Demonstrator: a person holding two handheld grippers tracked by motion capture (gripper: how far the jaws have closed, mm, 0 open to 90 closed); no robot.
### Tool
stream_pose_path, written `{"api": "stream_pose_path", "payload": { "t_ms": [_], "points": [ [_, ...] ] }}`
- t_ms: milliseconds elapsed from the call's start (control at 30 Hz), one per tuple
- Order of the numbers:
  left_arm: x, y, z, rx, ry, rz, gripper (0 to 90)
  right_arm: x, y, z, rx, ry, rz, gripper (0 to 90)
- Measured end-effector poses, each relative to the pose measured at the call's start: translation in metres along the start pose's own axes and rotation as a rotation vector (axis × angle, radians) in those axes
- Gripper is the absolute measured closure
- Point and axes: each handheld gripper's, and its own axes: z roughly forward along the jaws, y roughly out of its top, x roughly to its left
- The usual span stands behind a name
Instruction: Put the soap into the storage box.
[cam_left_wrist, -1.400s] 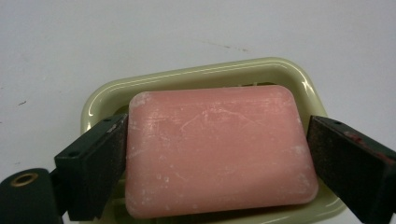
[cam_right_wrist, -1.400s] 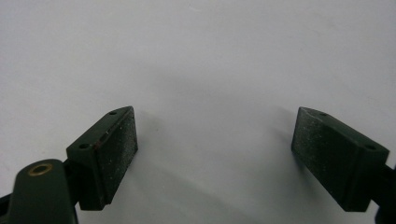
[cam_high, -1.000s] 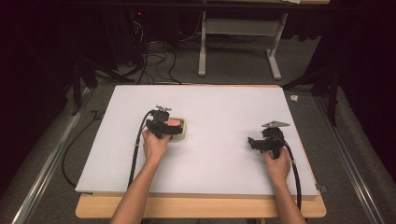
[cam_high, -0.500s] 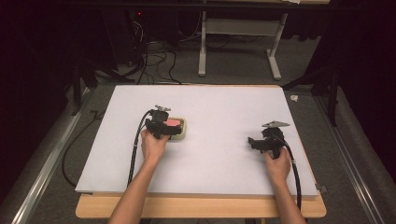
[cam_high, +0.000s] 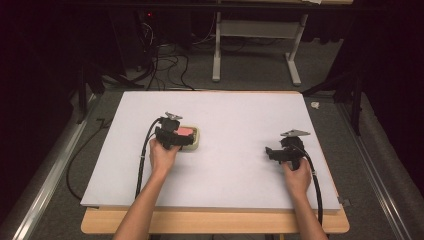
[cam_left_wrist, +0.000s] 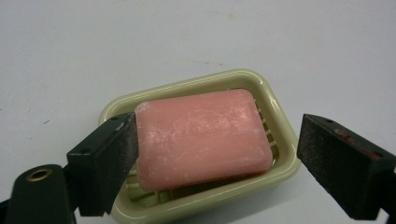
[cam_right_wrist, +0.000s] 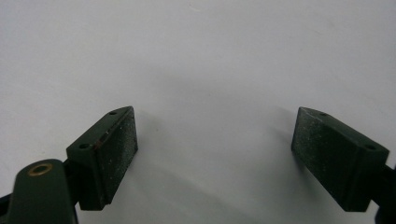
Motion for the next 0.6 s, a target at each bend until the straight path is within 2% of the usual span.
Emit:
{"api": "stream_pose_path", "payload": {
  "t_ms": [233,433,600],
  "points": [
    [-0.001,-0.002,-0.01,-0.013,-0.016,0.019,14.2,0.0,0.0,0.0,-0.001,-0.001,0.001,14.9],
    [0.0,-0.004,-0.015,-0.03,-0.025,0.011,14.4,0.0,0.0,0.0,0.0,0.0,0.0,14.9],
    [0.0,-0.007,-0.02,-0.034,-0.051,0.026,14.6,0.0,0.0,0.0,-0.002,-0.001,0.0,14.9]
  ]
}}
